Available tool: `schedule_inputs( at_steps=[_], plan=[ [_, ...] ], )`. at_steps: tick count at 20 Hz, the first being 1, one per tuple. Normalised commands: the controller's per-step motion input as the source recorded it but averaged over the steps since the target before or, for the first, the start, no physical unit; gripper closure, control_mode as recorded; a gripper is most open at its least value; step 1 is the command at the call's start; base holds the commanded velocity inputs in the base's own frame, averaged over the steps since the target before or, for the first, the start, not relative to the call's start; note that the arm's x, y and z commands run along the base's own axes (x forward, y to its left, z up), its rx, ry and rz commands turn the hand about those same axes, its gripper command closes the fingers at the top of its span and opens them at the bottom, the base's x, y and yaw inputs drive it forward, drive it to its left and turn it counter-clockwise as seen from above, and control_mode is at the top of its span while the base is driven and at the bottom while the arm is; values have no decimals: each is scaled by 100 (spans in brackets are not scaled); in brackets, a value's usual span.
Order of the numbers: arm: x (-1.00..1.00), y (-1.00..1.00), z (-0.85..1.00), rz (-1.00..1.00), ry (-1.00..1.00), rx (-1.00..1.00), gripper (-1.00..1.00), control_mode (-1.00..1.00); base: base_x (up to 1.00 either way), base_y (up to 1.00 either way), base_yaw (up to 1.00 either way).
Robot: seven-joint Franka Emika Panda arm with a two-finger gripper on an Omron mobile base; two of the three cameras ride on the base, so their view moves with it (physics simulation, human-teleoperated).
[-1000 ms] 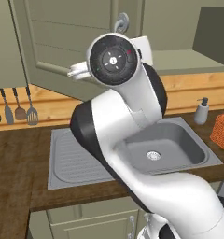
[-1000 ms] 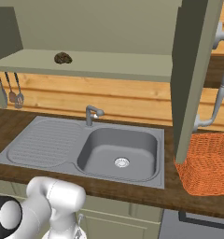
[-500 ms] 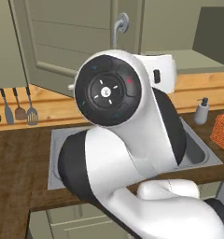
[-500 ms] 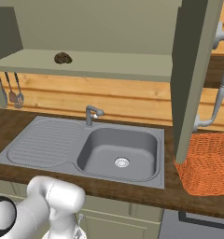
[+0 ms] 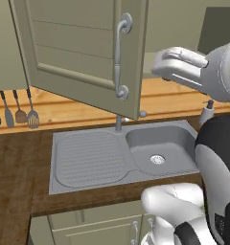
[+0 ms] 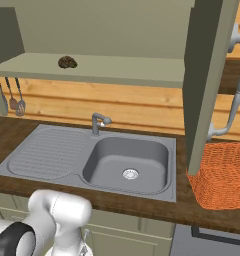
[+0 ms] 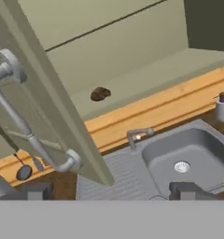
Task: Open the cabinet, pick up the bread from the cabinet and place it in the basket. Then move the basket to the dining counter.
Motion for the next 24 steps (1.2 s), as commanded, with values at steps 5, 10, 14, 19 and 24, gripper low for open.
schedule_inputs(
  at_steps=[5, 10, 14, 19, 24],
  plan=[
    [22, -95, -90, 25, 0, 73, -100, -100, 0, 0, 0],
    [88, -40, -87, 35, 16, 71, -100, -100, 0, 0, 0],
    [98, -1, -34, 36, 38, 60, -100, -100, 0, 0, 0],
    [100, 5, 1, 26, 52, 25, -100, -100, 0, 0, 0],
    [68, 42, 1, 30, 26, 1, -100, -100, 0, 0, 0]
  ],
)
